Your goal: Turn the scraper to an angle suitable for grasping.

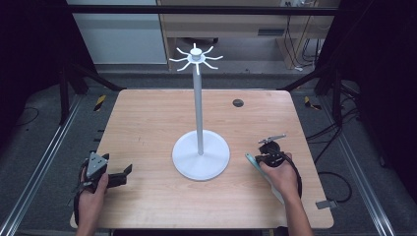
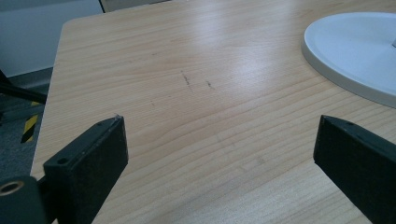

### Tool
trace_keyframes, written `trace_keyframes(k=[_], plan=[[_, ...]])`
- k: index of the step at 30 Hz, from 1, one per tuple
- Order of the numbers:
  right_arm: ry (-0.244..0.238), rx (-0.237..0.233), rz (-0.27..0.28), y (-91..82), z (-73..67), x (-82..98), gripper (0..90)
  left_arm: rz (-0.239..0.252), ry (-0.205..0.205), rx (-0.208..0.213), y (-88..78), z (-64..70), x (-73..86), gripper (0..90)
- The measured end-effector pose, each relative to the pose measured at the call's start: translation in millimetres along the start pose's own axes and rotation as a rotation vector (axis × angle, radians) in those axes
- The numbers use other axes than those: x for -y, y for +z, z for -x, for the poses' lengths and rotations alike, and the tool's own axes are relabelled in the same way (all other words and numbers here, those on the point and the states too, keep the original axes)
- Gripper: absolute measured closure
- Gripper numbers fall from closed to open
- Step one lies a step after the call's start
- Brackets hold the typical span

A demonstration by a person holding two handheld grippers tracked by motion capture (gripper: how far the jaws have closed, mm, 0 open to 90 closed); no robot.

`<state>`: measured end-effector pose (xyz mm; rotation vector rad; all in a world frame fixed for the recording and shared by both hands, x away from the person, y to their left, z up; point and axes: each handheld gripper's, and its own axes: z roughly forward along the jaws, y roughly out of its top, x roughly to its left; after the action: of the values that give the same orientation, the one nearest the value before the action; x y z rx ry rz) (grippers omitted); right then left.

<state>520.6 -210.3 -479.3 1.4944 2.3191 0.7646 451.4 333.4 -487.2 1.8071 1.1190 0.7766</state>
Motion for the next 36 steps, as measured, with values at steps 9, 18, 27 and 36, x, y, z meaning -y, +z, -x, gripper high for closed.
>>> trace_keyframes(k=[9,18,27,36], plan=[[-0.064,-0.056,-0.005,-6.1,-19.4,0.9,90.0,-0.001,-0.001,0.002,0.4,0.3,0.0,2.6],[-0.092,-0.03,0.003,-16.2,-22.5,-8.1,87.5,0.0,0.002,0.005,0.8,1.3,-0.2,2.6],[-0.121,-0.015,-0.061,-16.1,-25.7,-16.6,79.1,-0.002,0.007,0.012,1.5,4.0,-0.2,2.6],[-0.163,-0.011,-0.147,-6.6,-32.3,-24.4,69.1,-0.005,0.004,0.015,1.8,4.0,0.1,2.6]])
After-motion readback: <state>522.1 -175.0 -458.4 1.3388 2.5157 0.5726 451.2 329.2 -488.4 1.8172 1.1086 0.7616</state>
